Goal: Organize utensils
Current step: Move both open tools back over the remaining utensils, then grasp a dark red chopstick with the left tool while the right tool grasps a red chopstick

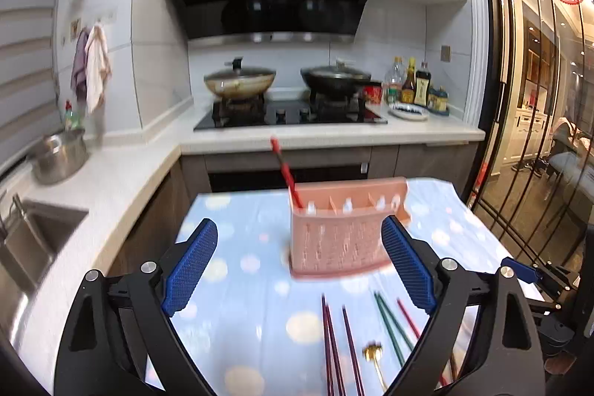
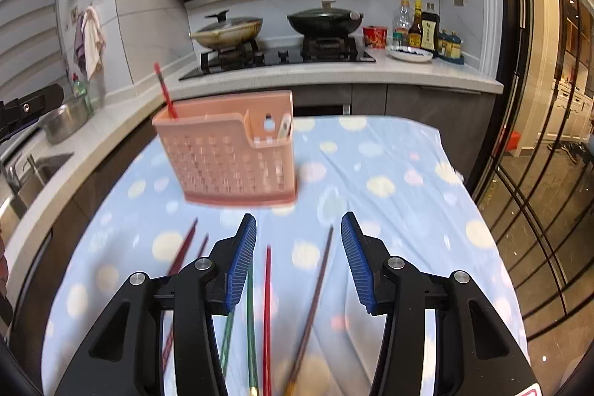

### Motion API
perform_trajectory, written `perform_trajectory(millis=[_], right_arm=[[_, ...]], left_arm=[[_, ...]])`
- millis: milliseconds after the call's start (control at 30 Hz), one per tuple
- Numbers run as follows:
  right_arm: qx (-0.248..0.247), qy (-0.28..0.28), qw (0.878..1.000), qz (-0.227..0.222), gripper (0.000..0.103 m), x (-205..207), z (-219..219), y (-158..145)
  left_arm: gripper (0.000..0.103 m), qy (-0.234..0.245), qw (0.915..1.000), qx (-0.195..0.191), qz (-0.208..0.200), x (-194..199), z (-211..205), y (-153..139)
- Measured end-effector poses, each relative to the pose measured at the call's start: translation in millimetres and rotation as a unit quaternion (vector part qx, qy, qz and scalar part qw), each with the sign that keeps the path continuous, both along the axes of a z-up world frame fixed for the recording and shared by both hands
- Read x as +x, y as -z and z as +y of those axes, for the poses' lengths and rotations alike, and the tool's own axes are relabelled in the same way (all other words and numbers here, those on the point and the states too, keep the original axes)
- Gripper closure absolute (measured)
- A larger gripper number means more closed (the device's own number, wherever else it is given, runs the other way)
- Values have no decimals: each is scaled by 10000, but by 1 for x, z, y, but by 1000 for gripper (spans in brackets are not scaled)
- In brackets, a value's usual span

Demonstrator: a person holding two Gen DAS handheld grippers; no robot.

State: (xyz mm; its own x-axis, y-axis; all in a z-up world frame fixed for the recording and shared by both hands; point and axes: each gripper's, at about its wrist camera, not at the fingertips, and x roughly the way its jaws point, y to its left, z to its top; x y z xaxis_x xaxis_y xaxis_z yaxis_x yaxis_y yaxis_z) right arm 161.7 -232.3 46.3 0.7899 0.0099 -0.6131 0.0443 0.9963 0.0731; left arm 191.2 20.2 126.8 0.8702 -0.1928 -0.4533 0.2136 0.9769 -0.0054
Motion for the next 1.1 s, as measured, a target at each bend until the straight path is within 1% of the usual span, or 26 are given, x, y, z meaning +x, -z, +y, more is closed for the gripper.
perform_trajectory(millis=[100, 200, 267, 300, 367, 433, 600, 767, 833, 967, 1100], right_arm=[[2, 12, 9997, 249, 56, -24, 2, 19], [-61, 65, 9989, 471, 56, -45, 5, 39], [2, 91, 9980, 629, 56, -57, 5, 52], [51, 103, 9974, 704, 56, -63, 5, 58], [134, 123, 9964, 828, 56, -73, 4, 68], [177, 143, 9955, 919, 56, -82, 4, 77], [180, 130, 9940, 1073, 56, -98, 11, 94], [159, 133, 9936, 1107, 56, -106, 14, 100], [189, 169, 9934, 1115, 56, -106, 13, 101], [267, 240, 9931, 1118, 56, -104, 10, 103], [330, 252, 9924, 1161, 60, -101, 9, 106]], left_arm=[[16, -72, 9996, 58, 256, -23, 6, 27], [16, -95, 9977, 243, 626, -42, 7, 59], [16, -185, 9952, 431, 862, -51, 7, 79], [16, -316, 9930, 594, 972, -54, 6, 90], [16, -473, 9891, 885, 1081, -64, 3, 107], [13, -487, 9866, 1020, 1175, -73, 1, 120], [12, -478, 9820, 1069, 1479, -89, 2, 144], [12, -488, 9789, 1082, 1662, -101, 4, 160], [11, -527, 9772, 1020, 1787, -102, 9, 166], [11, -540, 9744, 749, 2049, -103, 19, 173], [11, -460, 9755, 812, 1992, -106, 17, 175]])
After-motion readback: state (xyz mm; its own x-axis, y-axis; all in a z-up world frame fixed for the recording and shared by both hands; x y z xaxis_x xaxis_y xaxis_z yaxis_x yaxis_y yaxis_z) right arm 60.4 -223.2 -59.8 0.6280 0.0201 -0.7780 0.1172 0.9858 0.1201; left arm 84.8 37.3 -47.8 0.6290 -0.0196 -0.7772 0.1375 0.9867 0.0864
